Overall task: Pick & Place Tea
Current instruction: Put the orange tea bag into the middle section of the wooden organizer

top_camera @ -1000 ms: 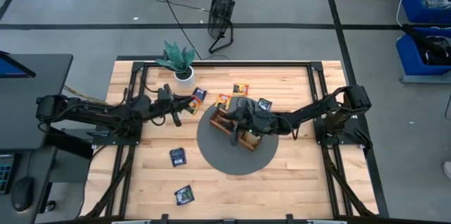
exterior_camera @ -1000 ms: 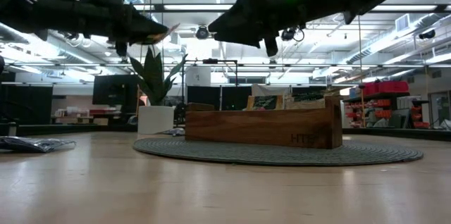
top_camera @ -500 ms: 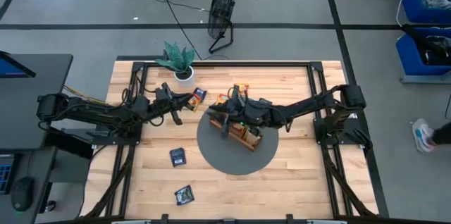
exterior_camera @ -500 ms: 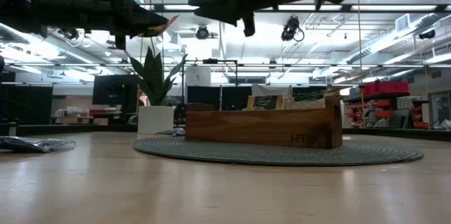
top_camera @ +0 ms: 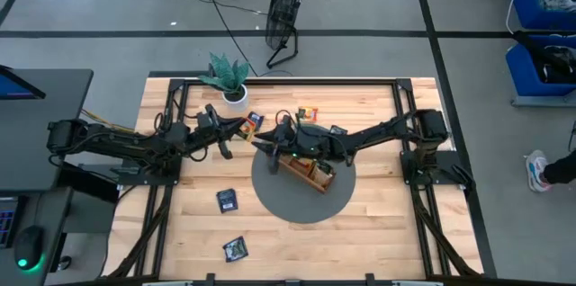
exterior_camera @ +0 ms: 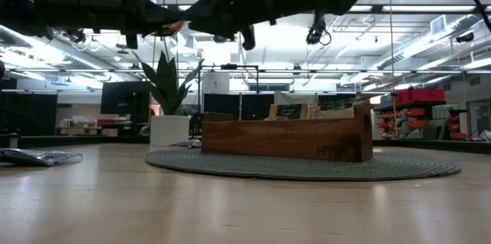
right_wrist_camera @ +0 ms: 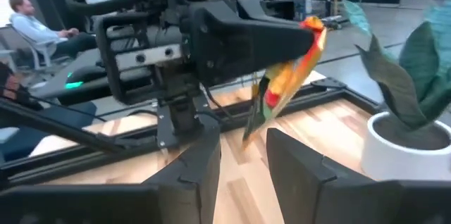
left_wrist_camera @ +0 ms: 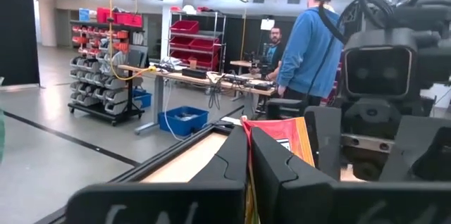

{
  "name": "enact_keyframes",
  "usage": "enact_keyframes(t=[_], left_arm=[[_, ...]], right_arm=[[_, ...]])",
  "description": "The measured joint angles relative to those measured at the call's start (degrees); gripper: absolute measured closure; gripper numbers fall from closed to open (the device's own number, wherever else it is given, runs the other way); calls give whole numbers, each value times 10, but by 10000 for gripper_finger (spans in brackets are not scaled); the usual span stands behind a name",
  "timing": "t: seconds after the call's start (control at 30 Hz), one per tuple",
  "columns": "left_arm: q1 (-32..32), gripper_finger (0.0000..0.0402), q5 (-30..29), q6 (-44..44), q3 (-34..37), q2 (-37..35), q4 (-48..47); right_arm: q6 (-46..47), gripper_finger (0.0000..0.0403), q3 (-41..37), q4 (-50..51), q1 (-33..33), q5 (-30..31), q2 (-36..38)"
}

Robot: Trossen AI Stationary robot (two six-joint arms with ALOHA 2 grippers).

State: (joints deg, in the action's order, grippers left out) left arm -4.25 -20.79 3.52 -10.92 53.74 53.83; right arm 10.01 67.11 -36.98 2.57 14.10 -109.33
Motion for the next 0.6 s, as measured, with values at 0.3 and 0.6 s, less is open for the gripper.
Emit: enact_keyframes(t=[0.3,0.6], left_arm=[[0,397,-1,1,0,0,2],[10,397,-2,-31,0,-2,11]], right_arm=[[8,277,42,36,-11,-2,-32],[-9,277,41,61,2,4,-35]])
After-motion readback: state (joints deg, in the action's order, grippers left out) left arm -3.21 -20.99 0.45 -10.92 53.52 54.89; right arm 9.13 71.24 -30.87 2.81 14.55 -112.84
